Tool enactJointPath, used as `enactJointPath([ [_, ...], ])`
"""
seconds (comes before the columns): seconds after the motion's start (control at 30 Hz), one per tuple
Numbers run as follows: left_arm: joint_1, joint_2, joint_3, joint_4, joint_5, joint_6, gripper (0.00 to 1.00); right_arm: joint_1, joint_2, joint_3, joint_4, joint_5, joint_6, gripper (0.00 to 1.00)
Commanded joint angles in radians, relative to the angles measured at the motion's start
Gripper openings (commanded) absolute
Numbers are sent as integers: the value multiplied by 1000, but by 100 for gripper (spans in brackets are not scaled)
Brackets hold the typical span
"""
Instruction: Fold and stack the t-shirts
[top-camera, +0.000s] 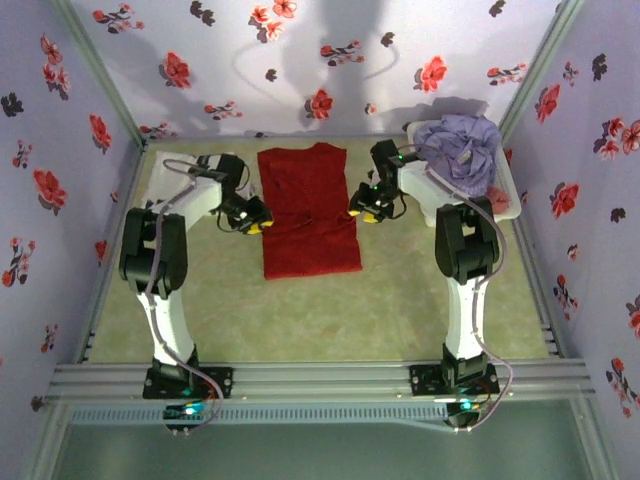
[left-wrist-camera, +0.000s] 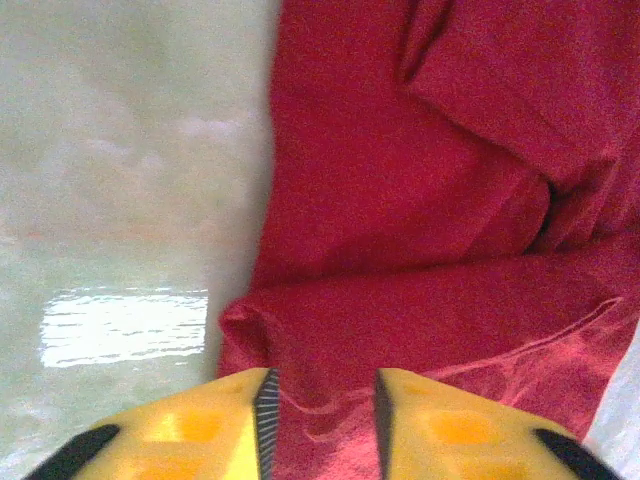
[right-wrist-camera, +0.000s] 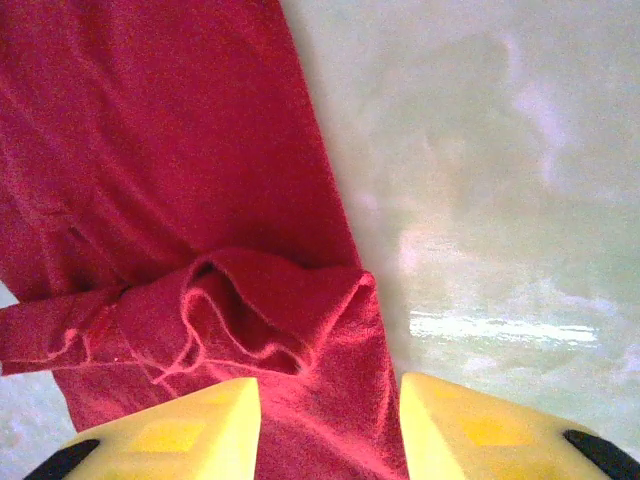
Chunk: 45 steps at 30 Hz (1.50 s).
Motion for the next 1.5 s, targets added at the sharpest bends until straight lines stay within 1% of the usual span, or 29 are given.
enactJointPath([
  [0.0,10,-66,28,20,23,8,50,-7,-52,38,-67,33,-37,46],
  [0.03,9,-90,22,31,23,-4,54,-5,-72,25,-68,42,-34,47],
  [0.13,5,-173,-42,80,25,-52,55,-1,-154,-69,-19,45,-3,48],
  [0.17,1,-196,-73,102,31,-72,51,3,-185,-111,11,42,13,47],
  [0.27,-19,-243,-160,167,54,-118,35,26,-232,-203,92,15,51,40],
  [0.3,-27,-253,-190,193,54,-131,29,35,-237,-228,115,10,61,37],
  [0.37,-43,-260,-239,234,54,-155,21,50,-232,-260,154,3,76,30],
  [0.4,-50,-260,-263,256,54,-167,15,56,-225,-276,176,-1,86,25],
  [0.47,-59,-256,-307,304,54,-190,7,66,-206,-299,220,-16,107,18],
  [0.57,-72,-239,-359,361,54,-213,0,79,-171,-310,260,-26,118,10],
  [0.7,-85,-208,-393,395,53,-221,0,82,-125,-304,288,-32,127,7],
  [0.8,-88,-184,-400,405,50,-217,0,85,-91,-286,294,-40,129,7],
  [0.9,-88,-139,-369,401,50,-196,0,82,-52,-259,309,-54,126,7],
  [0.97,-86,-82,-283,346,45,-152,0,78,-19,-210,303,-63,117,7],
  [1.07,-81,13,-82,224,37,-80,0,63,44,-93,273,-65,98,7],
  [1.13,-74,72,44,172,33,-58,0,51,89,-17,268,-73,82,7],
  [1.17,-72,101,108,141,15,-53,5,41,112,10,285,-73,80,7],
  [1.2,-69,127,168,115,-11,-45,7,30,137,34,308,-78,81,8],
  [1.3,-66,188,318,25,-94,-8,7,0,195,115,302,-97,105,12],
  [1.37,-65,185,368,-15,-105,8,7,-1,171,128,280,-91,92,16],
  [1.4,-68,164,368,-24,-104,10,7,0,142,124,253,-81,74,18],
  [1.47,-75,102,322,-28,-105,15,12,7,72,91,185,-37,34,23],
])
